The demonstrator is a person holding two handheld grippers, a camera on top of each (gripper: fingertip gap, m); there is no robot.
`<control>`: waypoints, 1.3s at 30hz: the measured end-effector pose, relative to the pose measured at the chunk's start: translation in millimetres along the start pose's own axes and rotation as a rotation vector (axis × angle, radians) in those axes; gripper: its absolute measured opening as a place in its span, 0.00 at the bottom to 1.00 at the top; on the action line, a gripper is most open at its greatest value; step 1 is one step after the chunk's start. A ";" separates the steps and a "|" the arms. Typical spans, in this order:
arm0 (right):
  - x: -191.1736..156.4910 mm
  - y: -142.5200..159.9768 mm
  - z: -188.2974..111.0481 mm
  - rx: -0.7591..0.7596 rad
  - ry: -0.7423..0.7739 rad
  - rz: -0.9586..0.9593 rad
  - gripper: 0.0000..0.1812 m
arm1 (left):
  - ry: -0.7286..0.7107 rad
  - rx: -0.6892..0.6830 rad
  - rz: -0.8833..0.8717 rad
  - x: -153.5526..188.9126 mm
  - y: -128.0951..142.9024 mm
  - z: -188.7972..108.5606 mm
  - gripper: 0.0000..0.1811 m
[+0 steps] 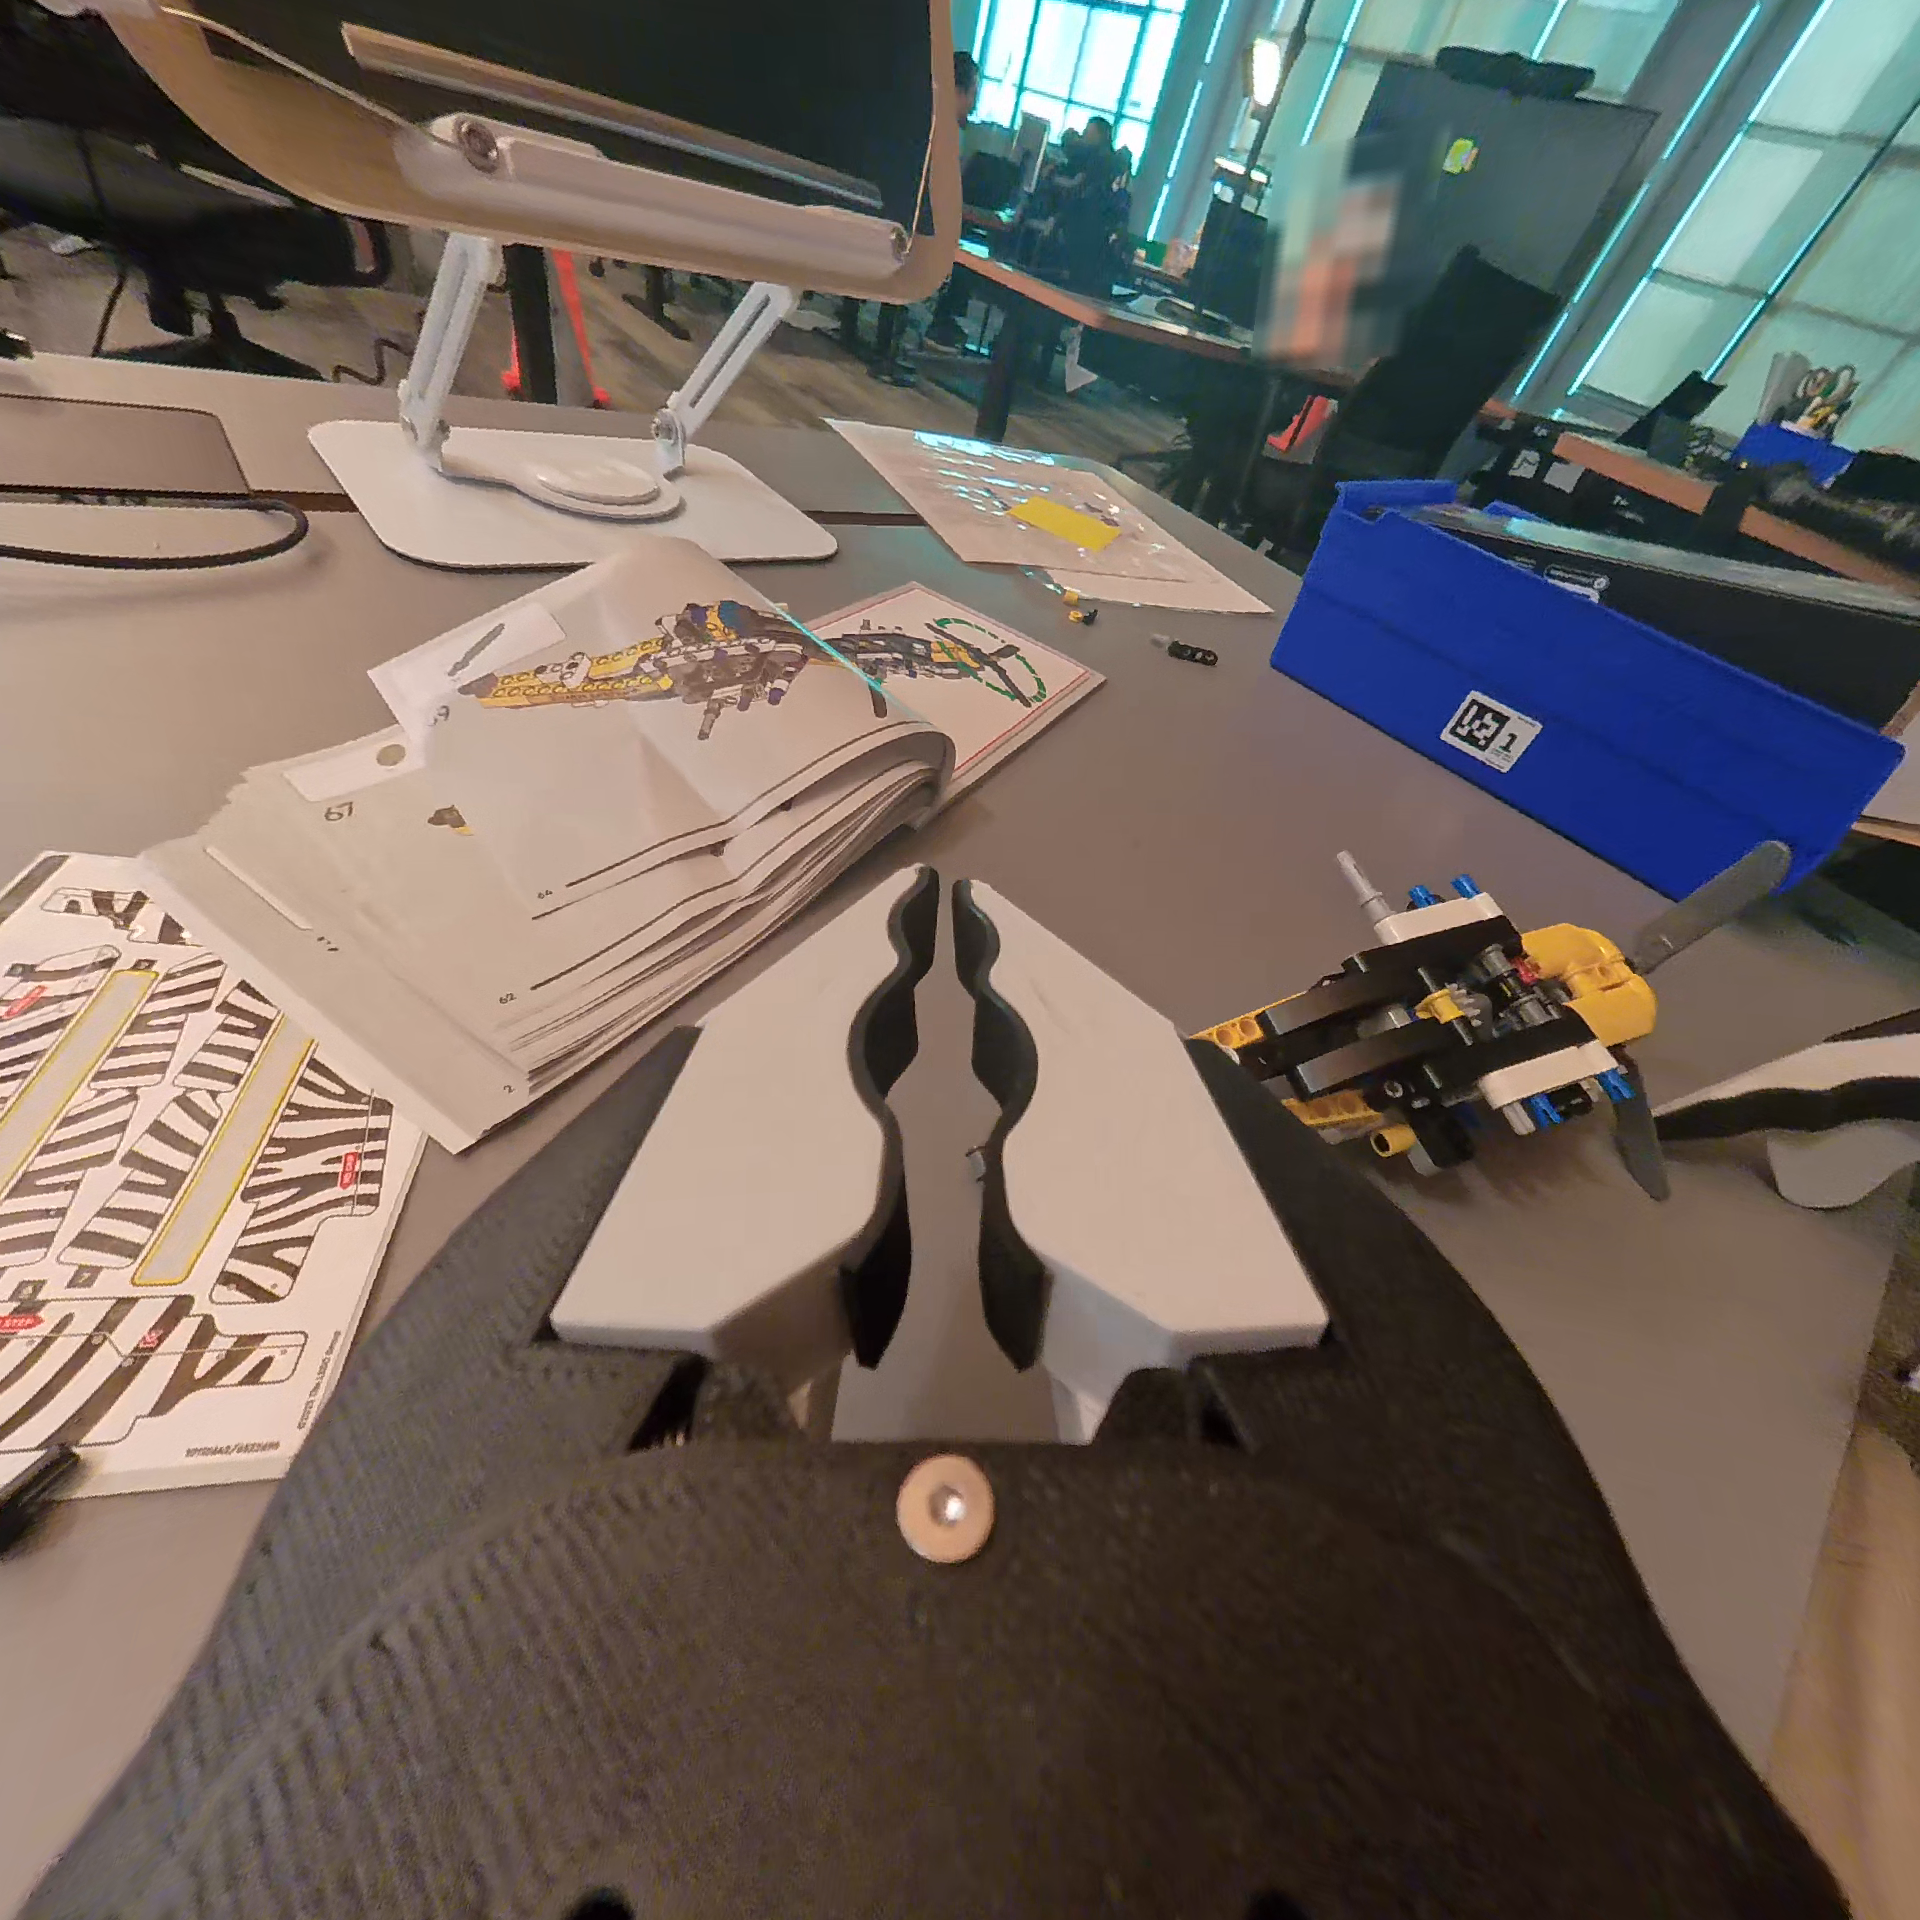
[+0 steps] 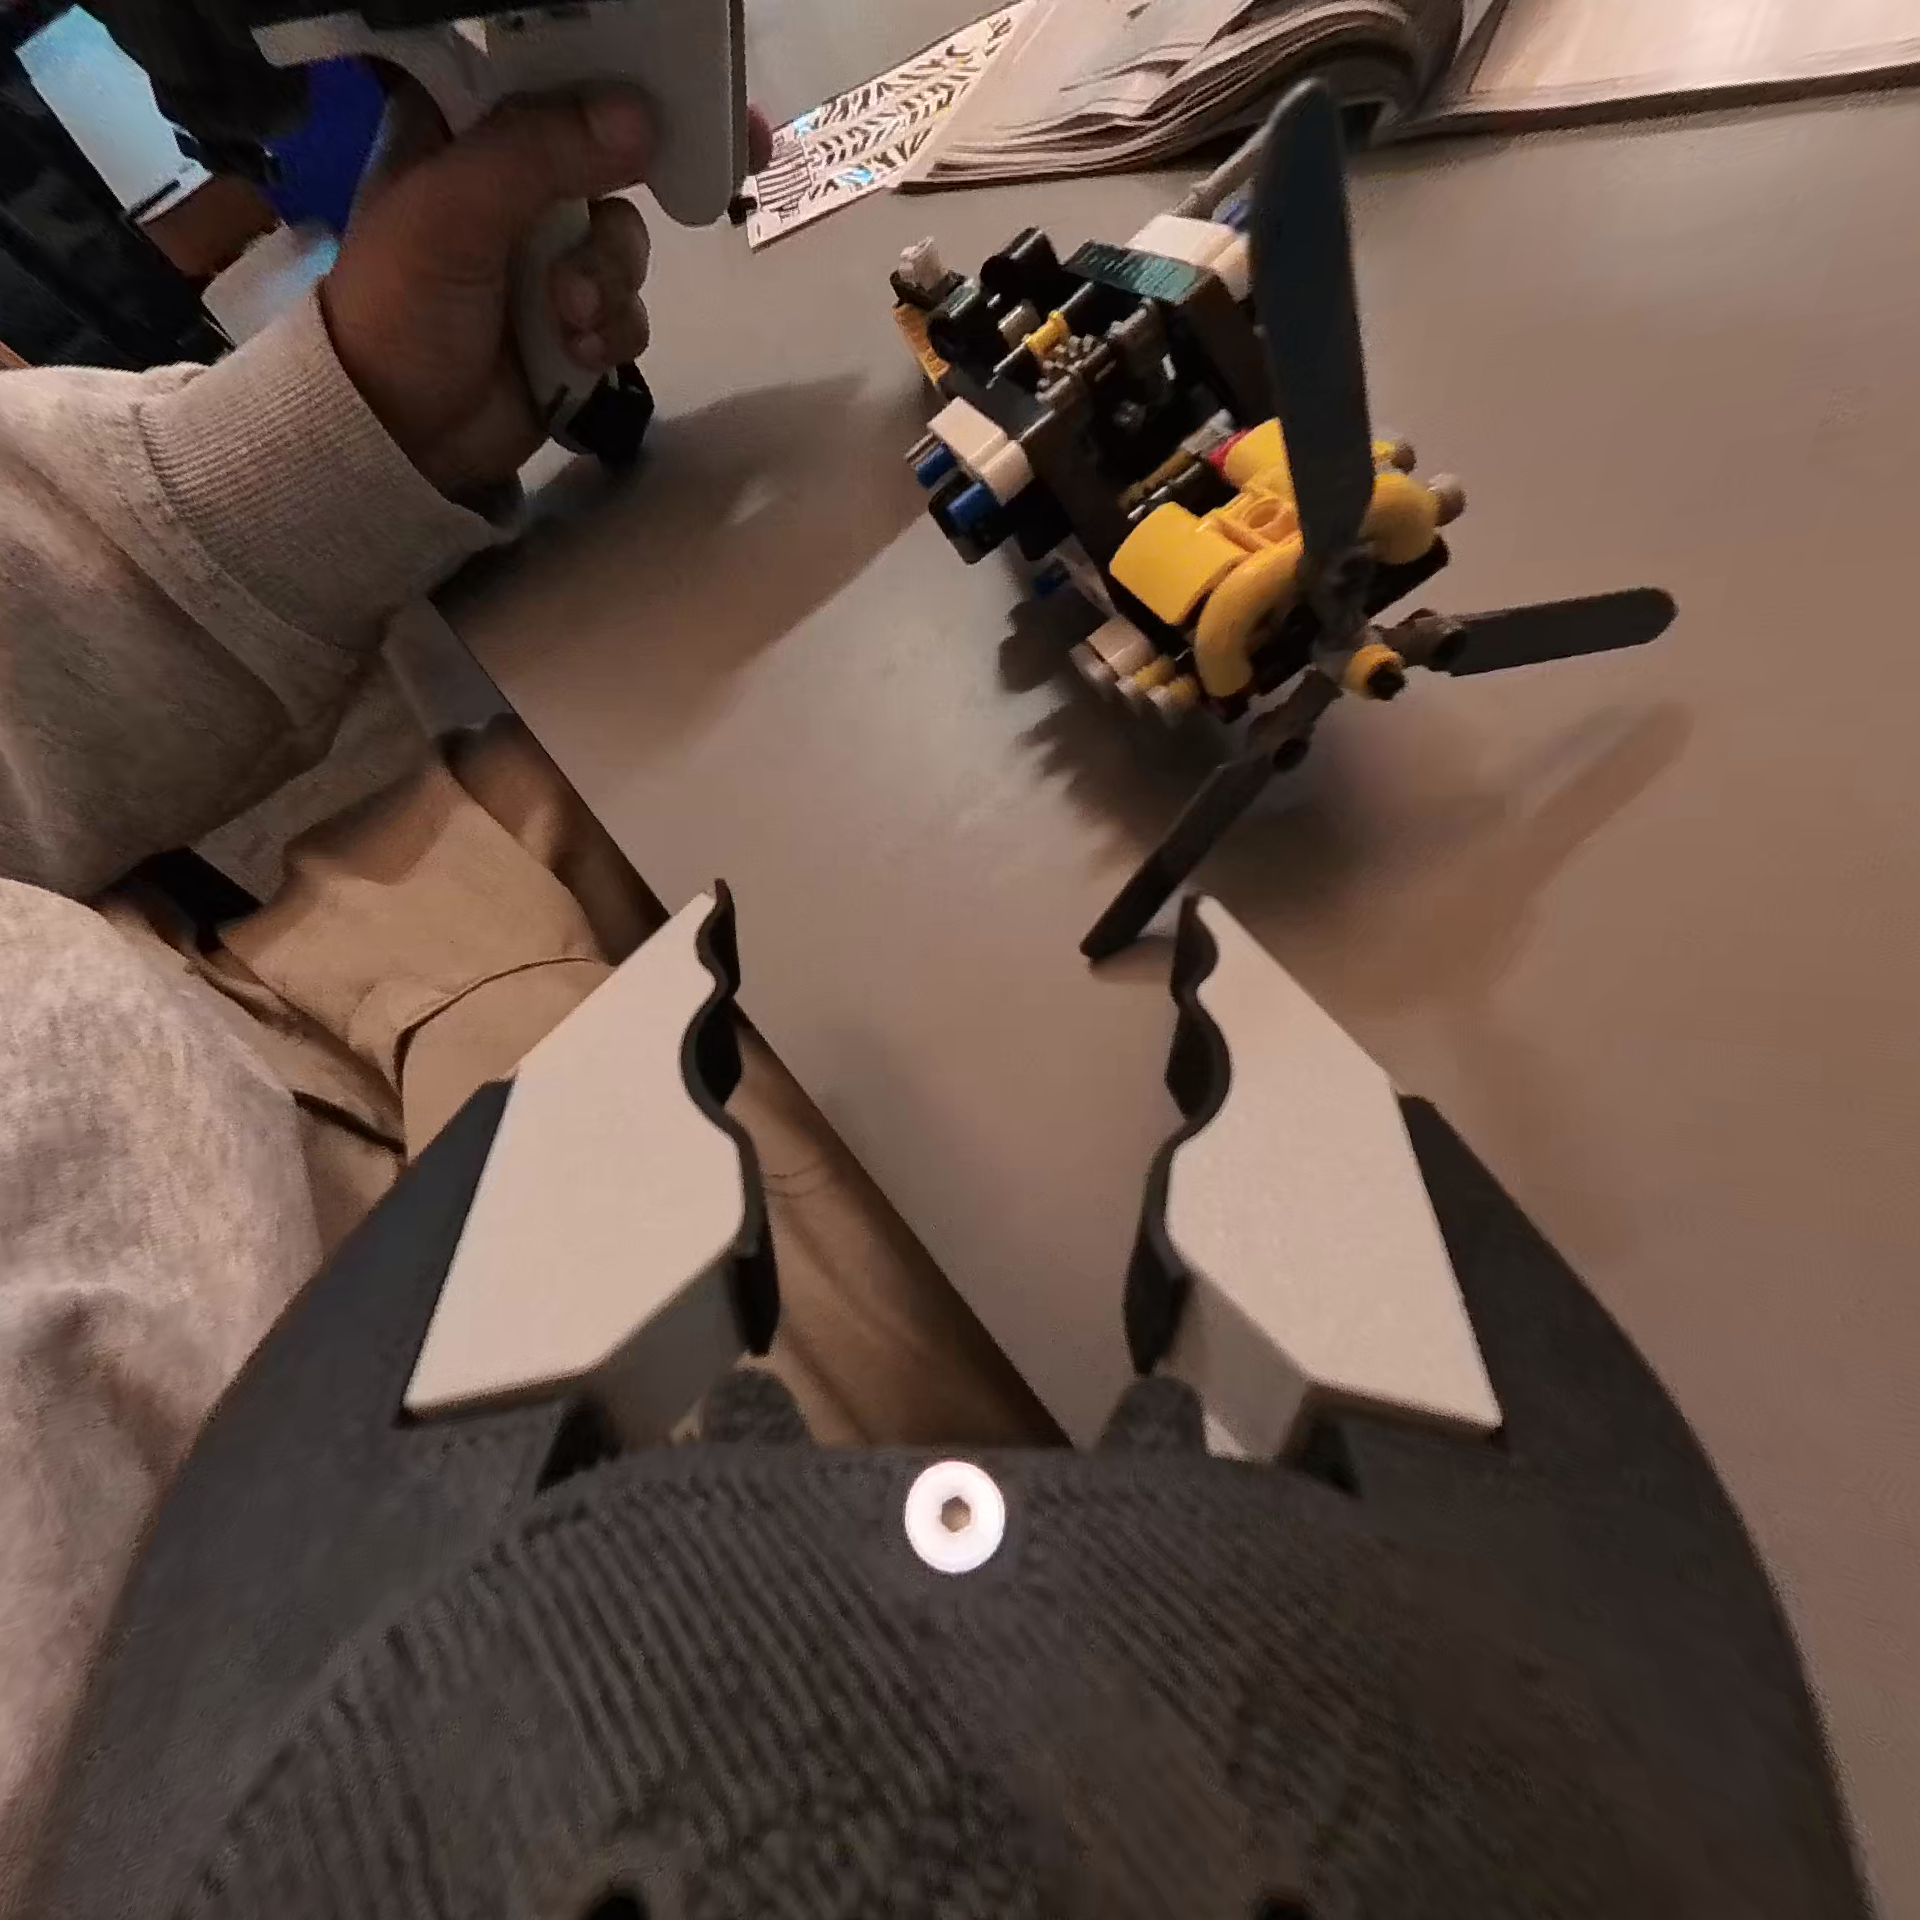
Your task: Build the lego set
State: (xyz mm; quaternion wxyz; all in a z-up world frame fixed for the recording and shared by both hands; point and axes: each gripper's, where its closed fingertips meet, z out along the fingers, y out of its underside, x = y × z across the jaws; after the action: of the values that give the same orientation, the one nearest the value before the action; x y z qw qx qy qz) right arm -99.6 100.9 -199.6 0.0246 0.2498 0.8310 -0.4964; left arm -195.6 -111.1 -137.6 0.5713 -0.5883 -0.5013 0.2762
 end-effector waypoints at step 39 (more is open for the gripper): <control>127.1 -126.8 -61.7 0.285 0.584 -0.163 0.08 | -0.102 0.037 -0.053 11.3 -13.1 -17.8 0.00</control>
State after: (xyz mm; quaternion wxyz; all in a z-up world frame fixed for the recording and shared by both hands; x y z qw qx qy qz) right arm -253.7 153.6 -102.0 -0.2898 0.3150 0.7425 -0.5152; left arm -179.3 -109.9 -118.9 0.5628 -0.5494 -0.5398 0.3000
